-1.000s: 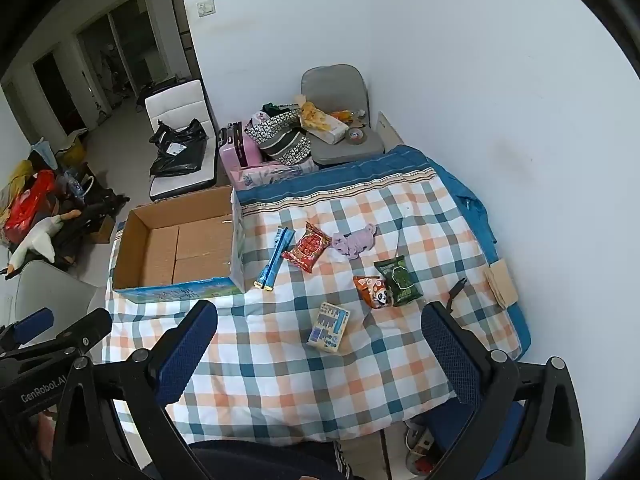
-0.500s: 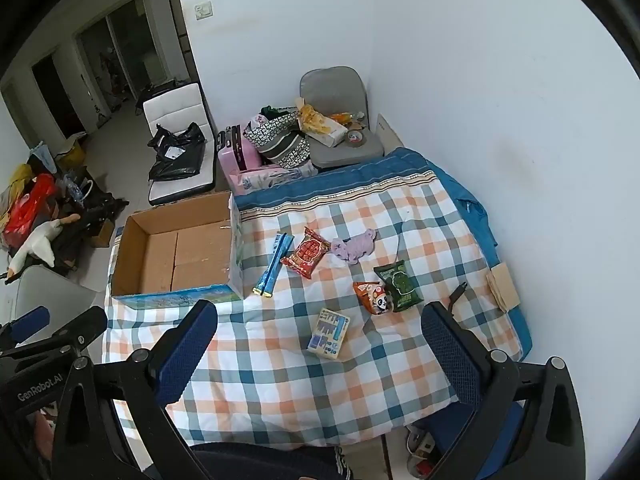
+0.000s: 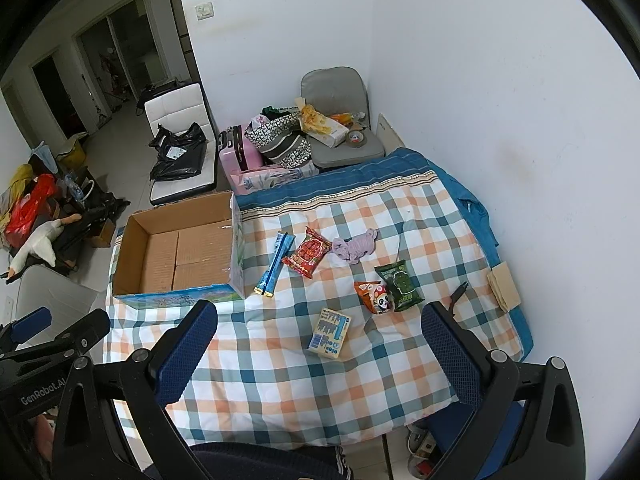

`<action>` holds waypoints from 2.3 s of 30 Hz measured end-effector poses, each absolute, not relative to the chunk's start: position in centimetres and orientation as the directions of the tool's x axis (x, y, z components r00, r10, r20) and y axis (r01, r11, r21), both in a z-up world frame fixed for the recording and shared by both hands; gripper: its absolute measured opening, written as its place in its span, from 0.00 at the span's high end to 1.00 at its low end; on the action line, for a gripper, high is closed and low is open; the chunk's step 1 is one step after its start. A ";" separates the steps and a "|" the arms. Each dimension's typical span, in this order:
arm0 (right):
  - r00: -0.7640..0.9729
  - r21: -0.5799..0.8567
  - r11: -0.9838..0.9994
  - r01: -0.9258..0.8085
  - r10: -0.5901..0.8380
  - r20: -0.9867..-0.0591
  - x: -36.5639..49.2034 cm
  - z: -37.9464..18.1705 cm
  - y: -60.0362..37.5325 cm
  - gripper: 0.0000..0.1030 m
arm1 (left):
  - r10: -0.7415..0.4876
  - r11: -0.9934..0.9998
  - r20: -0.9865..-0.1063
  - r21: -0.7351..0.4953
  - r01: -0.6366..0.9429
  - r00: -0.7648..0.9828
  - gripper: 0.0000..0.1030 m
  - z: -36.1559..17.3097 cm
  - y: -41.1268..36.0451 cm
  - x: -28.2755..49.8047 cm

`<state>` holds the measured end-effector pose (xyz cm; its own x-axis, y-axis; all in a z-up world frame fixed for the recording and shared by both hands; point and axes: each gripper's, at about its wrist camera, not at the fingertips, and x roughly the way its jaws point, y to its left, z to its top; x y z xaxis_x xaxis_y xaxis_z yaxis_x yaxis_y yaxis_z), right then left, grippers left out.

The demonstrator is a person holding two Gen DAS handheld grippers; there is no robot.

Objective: Organize soft objects

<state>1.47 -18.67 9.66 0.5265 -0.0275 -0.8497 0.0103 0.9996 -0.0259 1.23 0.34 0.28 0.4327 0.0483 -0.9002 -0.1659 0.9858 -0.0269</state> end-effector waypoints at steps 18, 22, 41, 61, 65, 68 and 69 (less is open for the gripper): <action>0.537 -0.025 1.000 0.008 -0.025 -0.843 2.0 10.8 -18.5 0.00 | 0.057 0.985 -0.889 -0.024 -0.172 0.453 0.00 0.8 0.4 1.3; 0.539 -0.025 1.000 0.008 -0.025 -0.842 1.9 10.9 -18.5 0.00 | 0.057 0.985 -0.890 -0.023 -0.170 0.453 0.00 0.9 0.5 1.2; 0.546 -0.026 1.000 0.004 -0.024 -0.837 1.9 11.0 -18.4 0.00 | 0.057 0.986 -0.888 -0.023 -0.167 0.456 0.00 1.0 0.5 0.9; 0.553 -0.024 1.000 -0.001 -0.020 -0.833 1.9 11.2 -18.2 0.00 | 0.057 0.986 -0.887 -0.022 -0.165 0.459 0.00 1.0 0.5 0.6; 0.545 -0.024 1.000 0.004 -0.022 -0.838 2.0 11.0 -18.1 0.00 | 0.042 0.987 -0.894 -0.032 -0.157 0.446 0.00 1.3 1.0 1.7; 0.524 -0.012 1.000 0.022 -0.022 -0.851 2.8 10.4 -18.5 0.00 | 0.032 0.987 -0.894 -0.042 -0.154 0.446 0.00 1.3 0.9 3.2; 0.517 -0.002 1.000 0.030 -0.017 -0.856 3.3 10.1 -18.8 0.00 | 0.012 0.987 -0.893 -0.061 -0.146 0.450 0.00 1.0 0.7 4.1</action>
